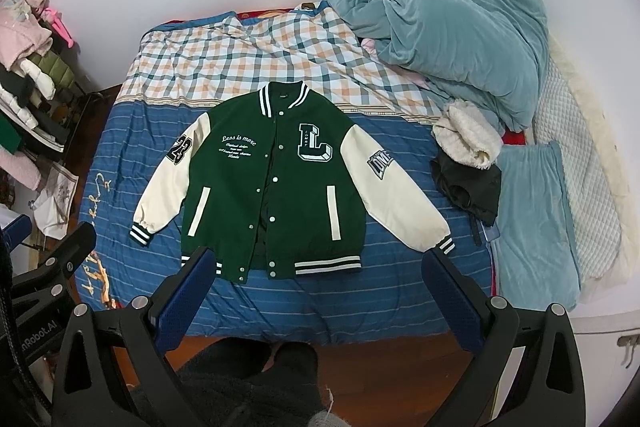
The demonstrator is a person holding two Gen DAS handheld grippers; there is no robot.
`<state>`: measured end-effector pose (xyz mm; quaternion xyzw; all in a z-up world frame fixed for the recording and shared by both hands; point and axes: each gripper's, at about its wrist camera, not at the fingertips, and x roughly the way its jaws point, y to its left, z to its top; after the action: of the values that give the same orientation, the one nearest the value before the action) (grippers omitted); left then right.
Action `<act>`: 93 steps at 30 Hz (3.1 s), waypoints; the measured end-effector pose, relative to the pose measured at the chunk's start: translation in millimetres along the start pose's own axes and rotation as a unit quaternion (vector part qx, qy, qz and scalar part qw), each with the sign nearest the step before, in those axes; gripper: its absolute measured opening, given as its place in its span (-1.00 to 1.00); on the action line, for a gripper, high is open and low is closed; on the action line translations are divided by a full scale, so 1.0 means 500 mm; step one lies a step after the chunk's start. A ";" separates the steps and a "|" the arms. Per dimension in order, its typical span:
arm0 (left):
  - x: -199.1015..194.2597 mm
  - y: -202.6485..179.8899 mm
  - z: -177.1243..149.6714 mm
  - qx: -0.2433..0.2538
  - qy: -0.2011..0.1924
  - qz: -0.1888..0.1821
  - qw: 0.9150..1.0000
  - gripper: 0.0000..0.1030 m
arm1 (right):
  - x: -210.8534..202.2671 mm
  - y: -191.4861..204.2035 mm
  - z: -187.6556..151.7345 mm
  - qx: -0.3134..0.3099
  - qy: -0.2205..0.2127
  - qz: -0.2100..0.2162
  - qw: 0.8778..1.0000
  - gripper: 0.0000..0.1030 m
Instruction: Fold large clothes
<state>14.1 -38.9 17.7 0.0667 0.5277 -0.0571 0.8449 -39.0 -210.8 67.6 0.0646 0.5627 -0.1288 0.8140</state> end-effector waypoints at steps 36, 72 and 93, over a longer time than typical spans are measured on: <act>-0.011 0.019 0.000 -0.003 -0.001 -0.003 1.000 1.00 | -0.005 0.001 0.010 -0.002 -0.002 -0.003 1.000 1.00; 0.802 -0.036 0.002 -0.014 0.070 0.140 0.988 1.00 | 0.872 -0.594 -0.352 0.562 0.091 0.044 0.821 0.42; 1.183 -0.009 -0.063 -0.051 0.140 0.162 0.975 1.00 | 1.172 -0.704 -0.248 0.603 -0.085 -0.042 0.792 -0.75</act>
<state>243.8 -53.5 -527.9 0.1154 0.6253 0.1174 0.7628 -54.4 -597.4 -509.2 0.5077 0.3015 -0.4814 0.6478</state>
